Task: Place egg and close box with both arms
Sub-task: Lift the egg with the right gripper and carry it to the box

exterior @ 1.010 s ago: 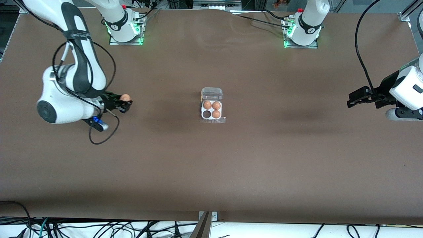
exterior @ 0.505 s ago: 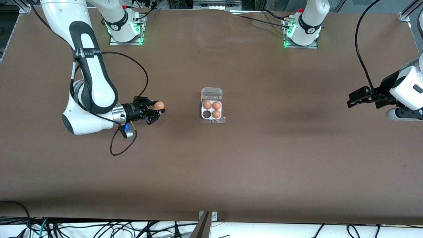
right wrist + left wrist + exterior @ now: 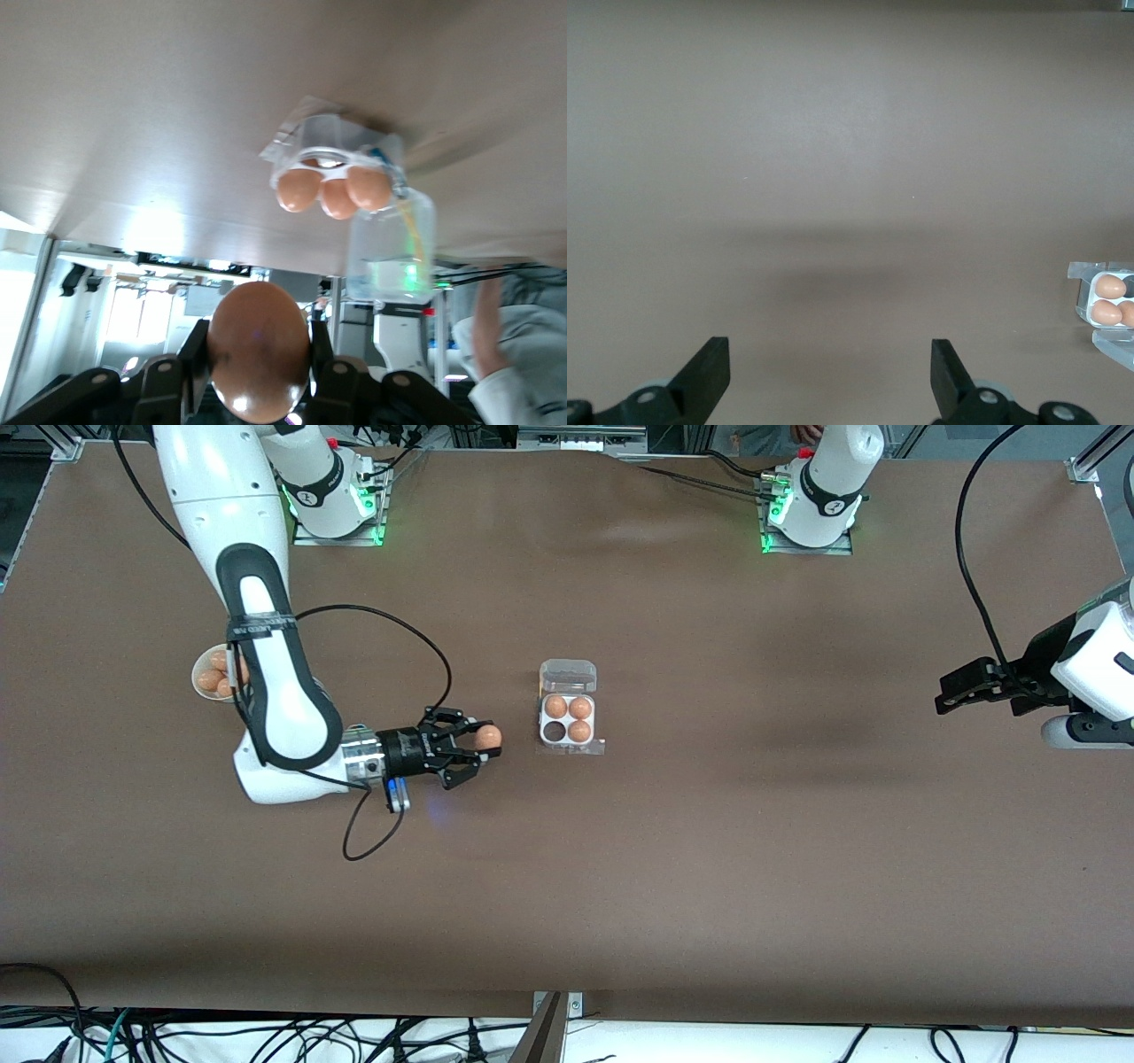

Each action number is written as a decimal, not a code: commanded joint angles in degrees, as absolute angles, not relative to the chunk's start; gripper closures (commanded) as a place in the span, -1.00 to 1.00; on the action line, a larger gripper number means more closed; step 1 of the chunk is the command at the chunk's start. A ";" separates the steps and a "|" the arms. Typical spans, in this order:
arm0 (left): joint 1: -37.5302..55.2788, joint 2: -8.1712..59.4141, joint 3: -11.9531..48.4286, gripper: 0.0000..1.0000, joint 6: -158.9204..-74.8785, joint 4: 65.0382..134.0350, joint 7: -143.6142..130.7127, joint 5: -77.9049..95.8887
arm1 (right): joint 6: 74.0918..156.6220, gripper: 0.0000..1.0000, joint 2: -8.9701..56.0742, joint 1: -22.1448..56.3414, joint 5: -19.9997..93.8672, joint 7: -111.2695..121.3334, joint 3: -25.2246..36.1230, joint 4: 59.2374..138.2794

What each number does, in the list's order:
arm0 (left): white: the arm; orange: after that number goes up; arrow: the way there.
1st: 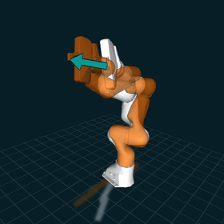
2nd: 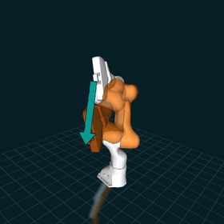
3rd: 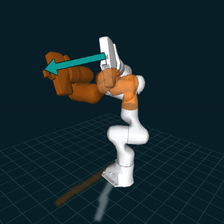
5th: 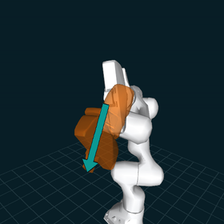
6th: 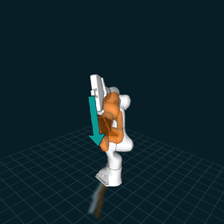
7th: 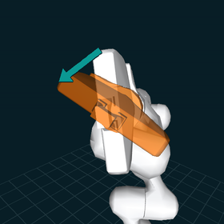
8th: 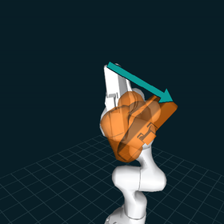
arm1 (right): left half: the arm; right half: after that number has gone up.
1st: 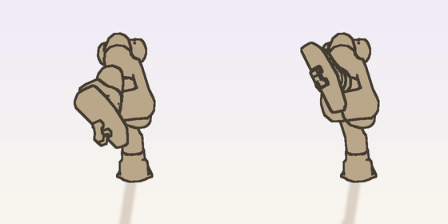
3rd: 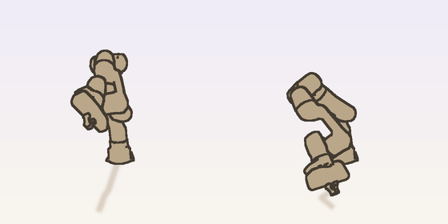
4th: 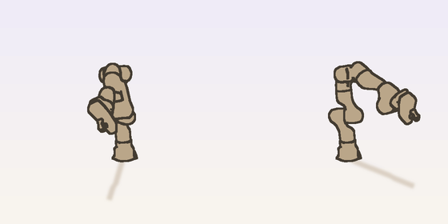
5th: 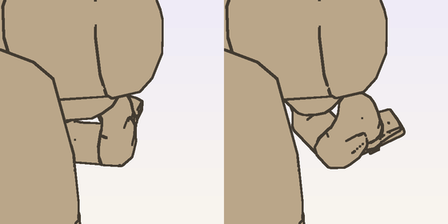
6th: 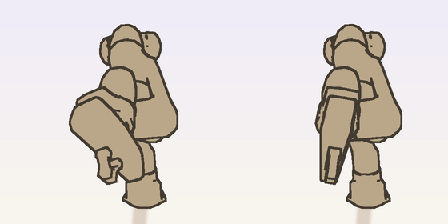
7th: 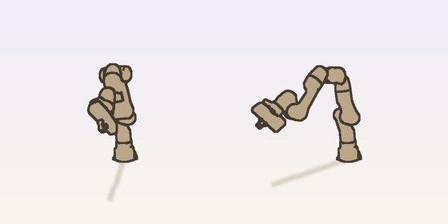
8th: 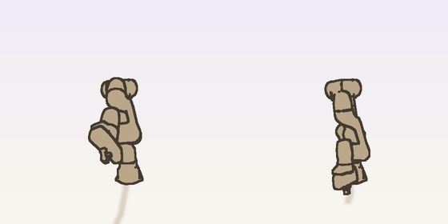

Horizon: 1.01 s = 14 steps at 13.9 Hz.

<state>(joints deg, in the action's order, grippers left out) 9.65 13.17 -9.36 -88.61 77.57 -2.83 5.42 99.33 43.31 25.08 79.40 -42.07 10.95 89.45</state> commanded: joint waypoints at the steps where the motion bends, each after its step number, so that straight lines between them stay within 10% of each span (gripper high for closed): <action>1: 9.49 12.83 -9.49 -1.00 -87.89 76.99 -2.29 5.54 | 104.57 0.20 45.61 24.96 82.26 -43.51 6.78 87.28; 14: 9.58 12.83 -9.40 -1.00 -87.89 76.90 -2.20 2.72 | 107.49 0.18 50.89 26.45 83.32 -43.51 0.09 87.63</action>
<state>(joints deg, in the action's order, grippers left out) 9.63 13.17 -9.50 -88.61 77.56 -2.83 4.34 107.76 49.58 25.97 82.43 -42.66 0.33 88.98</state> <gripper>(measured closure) 0.000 0.520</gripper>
